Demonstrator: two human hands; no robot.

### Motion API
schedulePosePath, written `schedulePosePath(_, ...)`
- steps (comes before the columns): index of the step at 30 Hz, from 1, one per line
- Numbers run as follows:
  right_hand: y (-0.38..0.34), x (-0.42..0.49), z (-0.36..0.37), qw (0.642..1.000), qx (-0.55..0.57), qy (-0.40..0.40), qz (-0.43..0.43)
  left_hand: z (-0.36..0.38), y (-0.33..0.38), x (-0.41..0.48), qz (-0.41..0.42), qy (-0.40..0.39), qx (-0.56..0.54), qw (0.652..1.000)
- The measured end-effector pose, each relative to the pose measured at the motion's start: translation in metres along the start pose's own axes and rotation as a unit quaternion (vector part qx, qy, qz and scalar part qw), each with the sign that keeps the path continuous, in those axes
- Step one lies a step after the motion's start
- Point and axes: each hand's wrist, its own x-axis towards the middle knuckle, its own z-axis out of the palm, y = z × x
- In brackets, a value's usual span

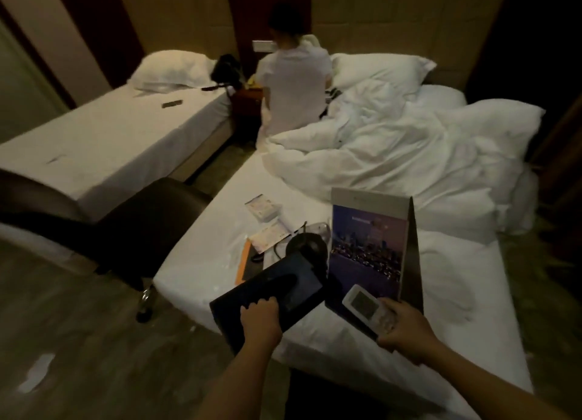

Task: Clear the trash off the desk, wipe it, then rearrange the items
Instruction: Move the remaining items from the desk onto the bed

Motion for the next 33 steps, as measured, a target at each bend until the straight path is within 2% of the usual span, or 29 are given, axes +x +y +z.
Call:
schedulePosePath(7,0.01,0.078,-0.034,0.986,0.069,0.011,0.148,-0.047,0.047,0.145,0.097,-0.029,0.031,0.994)
schedulePosePath(12,0.019,0.106,-0.052,0.969,0.105,0.014,0.224,-0.059,0.071,0.203,0.156,-0.059,0.065,0.984)
schedulePosePath(17,0.034,0.138,-0.075,0.967,0.086,0.076,0.228,-0.062,0.093,0.233,0.171,-0.058,0.073,0.981)
schedulePosePath(20,0.047,0.163,-0.097,0.95,0.086,0.151,0.26,-0.066,0.107,0.242,0.157,-0.061,0.074,0.983)
schedulePosePath(22,0.054,0.176,-0.11,0.942,0.101,0.168,0.271,-0.068,0.115,0.249,0.147,-0.064,0.067,0.985)
schedulePosePath(27,0.064,0.204,-0.115,0.962,0.082,0.1,0.239,-0.073,0.137,0.266,0.123,-0.075,0.057,0.988)
schedulePosePath(33,0.06,0.246,-0.098,0.965,0.108,0.049,0.235,-0.072,0.153,0.295,0.114,-0.06,0.057,0.99)
